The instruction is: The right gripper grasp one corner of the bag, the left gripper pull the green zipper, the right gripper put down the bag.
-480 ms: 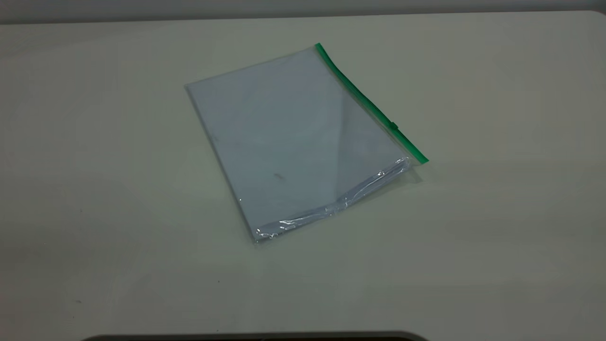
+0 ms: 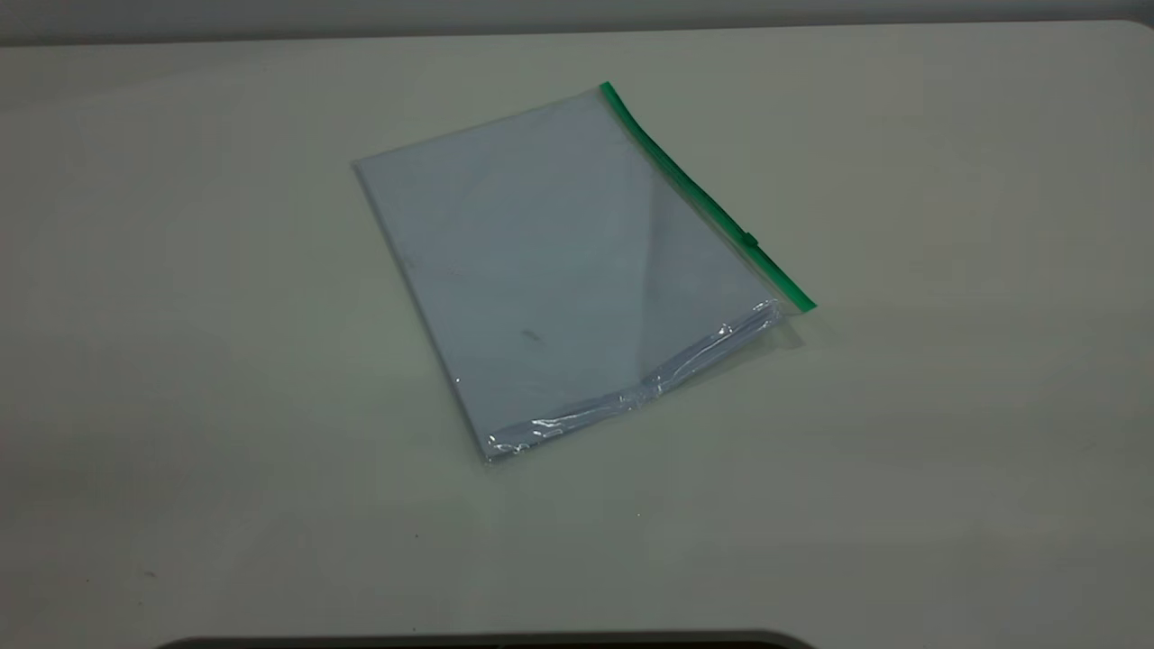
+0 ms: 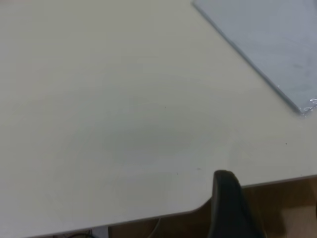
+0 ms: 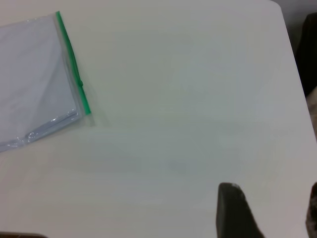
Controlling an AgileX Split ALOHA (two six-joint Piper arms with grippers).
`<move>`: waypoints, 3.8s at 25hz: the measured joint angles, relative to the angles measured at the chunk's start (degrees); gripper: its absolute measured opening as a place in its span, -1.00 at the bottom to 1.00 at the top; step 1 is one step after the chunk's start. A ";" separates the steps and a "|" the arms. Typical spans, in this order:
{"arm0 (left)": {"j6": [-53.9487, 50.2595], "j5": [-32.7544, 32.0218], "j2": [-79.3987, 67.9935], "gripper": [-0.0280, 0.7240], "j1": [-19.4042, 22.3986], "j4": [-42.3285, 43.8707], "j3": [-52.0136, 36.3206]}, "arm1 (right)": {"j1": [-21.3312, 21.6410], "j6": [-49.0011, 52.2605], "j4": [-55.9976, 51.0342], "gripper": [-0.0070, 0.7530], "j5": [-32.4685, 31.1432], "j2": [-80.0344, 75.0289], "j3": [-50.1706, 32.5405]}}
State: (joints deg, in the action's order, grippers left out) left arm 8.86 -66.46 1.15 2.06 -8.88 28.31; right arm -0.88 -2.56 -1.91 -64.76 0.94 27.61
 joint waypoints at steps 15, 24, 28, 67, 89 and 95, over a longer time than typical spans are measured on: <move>0.11 0.00 0.00 0.33 0.00 0.00 0.00 | 0.00 0.00 0.00 0.05 0.00 0.00 0.00; 0.11 0.45 0.00 0.33 0.00 0.00 0.00 | 0.00 0.00 0.00 0.05 0.00 0.00 0.00; 0.11 0.45 0.00 0.33 0.00 -0.10 0.00 | 0.00 0.00 0.00 0.05 0.00 0.00 0.00; 25.96 29.93 -68.43 0.40 0.00 -24.38 19.25 | 0.00 -76.17 -82.50 0.43 32.62 -116.42 20.09; 27.07 29.78 -68.73 0.40 0.00 -26.24 19.31 | -5.16 -78.90 -85.62 0.44 20.91 -145.61 40.61; 27.07 29.46 -68.73 0.40 0.00 -27.03 19.31 | -7.80 -80.02 -88.68 0.12 20.21 -146.48 42.02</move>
State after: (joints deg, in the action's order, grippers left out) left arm 35.92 -37.01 -67.58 2.06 -35.91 47.62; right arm -8.68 -82.58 -90.59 -44.55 -145.54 69.63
